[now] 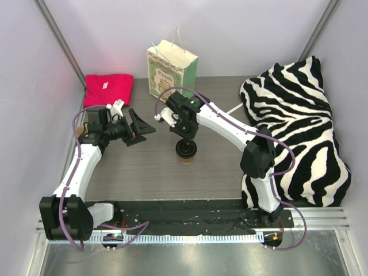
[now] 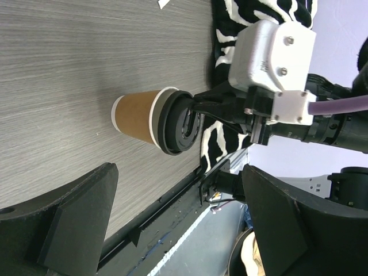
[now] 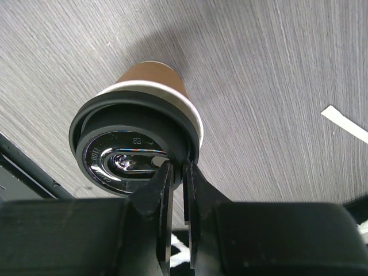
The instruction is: Pack the takeout coffee
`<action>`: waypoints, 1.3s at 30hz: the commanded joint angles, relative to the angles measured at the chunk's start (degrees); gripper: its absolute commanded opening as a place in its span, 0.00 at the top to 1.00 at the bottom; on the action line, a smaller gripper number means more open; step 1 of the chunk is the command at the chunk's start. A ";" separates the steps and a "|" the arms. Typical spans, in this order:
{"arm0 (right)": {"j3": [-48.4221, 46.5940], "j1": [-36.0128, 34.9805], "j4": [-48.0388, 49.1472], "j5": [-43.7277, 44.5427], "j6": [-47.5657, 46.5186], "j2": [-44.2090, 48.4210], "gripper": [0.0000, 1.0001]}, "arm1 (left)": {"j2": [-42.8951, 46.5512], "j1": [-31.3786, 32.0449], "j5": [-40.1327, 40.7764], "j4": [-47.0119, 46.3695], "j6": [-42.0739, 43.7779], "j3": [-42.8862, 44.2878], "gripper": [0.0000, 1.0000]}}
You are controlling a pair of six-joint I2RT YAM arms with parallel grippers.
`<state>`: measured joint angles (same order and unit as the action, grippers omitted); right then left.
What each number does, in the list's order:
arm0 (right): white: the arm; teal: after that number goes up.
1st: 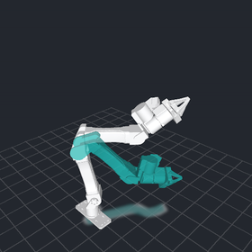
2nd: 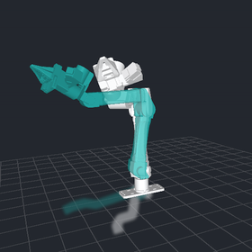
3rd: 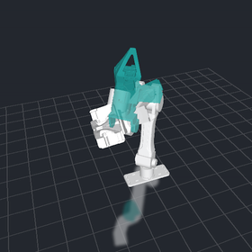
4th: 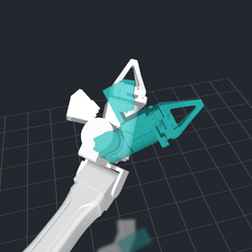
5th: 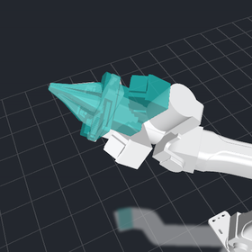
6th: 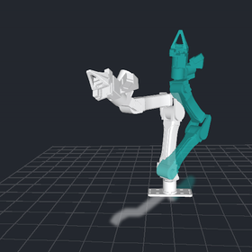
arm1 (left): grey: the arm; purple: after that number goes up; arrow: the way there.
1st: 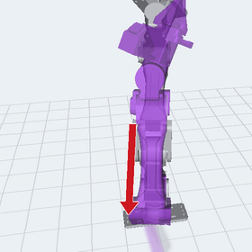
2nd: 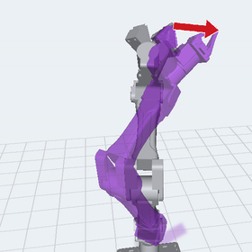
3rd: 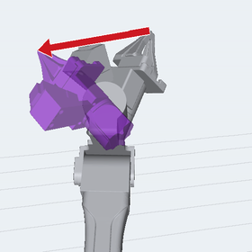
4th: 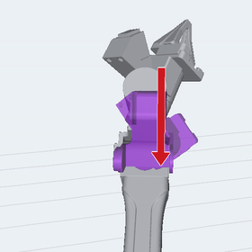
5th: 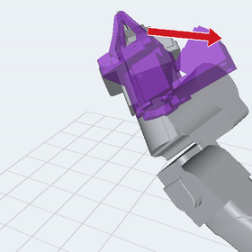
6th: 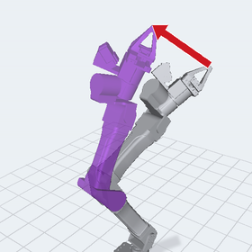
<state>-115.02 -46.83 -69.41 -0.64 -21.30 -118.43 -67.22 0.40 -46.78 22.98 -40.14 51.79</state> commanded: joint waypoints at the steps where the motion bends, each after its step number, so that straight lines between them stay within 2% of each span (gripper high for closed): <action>1: -2.92 -0.37 -0.47 0.12 -0.76 -0.83 0.83 | 2.00 -0.05 -1.73 -2.50 -0.29 -0.11 0.06; 8: -3.54 -0.37 -0.64 0.21 -1.11 -1.89 0.74 | 2.71 -0.05 -1.91 -2.59 -0.29 -0.90 0.06; 12: -3.45 -0.37 -0.73 0.21 -1.29 -1.72 0.59 | 2.62 -0.05 -1.99 -2.59 -0.20 -0.99 0.06; 19: -3.19 -0.37 -0.38 -0.58 -1.20 1.71 0.44 | 1.92 -0.05 -4.80 -3.21 0.15 -0.90 0.05; 26: -1.87 1.91 0.59 -4.52 -1.47 9.00 0.41 | 0.60 0.12 -11.22 -8.47 -0.29 -1.08 0.06; 29: -1.44 6.12 0.76 -11.28 0.20 11.90 0.44 | -0.71 1.44 -12.19 -10.14 0.06 -0.73 0.15; 31: 1.72 8.93 3.90 -23.22 3.09 15.14 0.49 | -2.11 3.80 -12.19 -10.94 0.59 -0.38 0.26; 32: 3.47 12.51 5.76 -27.79 4.93 16.29 0.57 | -2.73 4.77 -11.41 -11.12 0.42 -0.03 0.31; 33: 8.71 14.20 8.47 -38.19 10.43 17.61 0.62 | -3.52 5.91 -11.14 -11.47 0.07 0.24 0.40; 35: 14.36 18.07 17.17 -46.08 15.21 20.42 0.71 | -5.81 9.60 -10.87 -14.18 -1.94 0.24 0.48; 37: 22.19 19.40 25.58 -52.86 22.23 21.66 0.76 | -6.95 13.73 -10.52 -18.30 -3.27 -0.02 0.59; 38: 24.65 19.93 28.68 -54.45 25.49 22.53 0.81 | -8.52 14.96 -10.26 -19.63 -3.71 -0.02 0.73; 39: 29.46 20.02 31.76 -55.68 28.04 22.72 0.84 | -9.24 17.15 -10.00 -20.95 -4.59 0.06 0.81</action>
<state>-95.72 -26.65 -53.32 -39.57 -7.29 -96.44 -74.24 12.23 -56.18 11.29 -42.11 50.78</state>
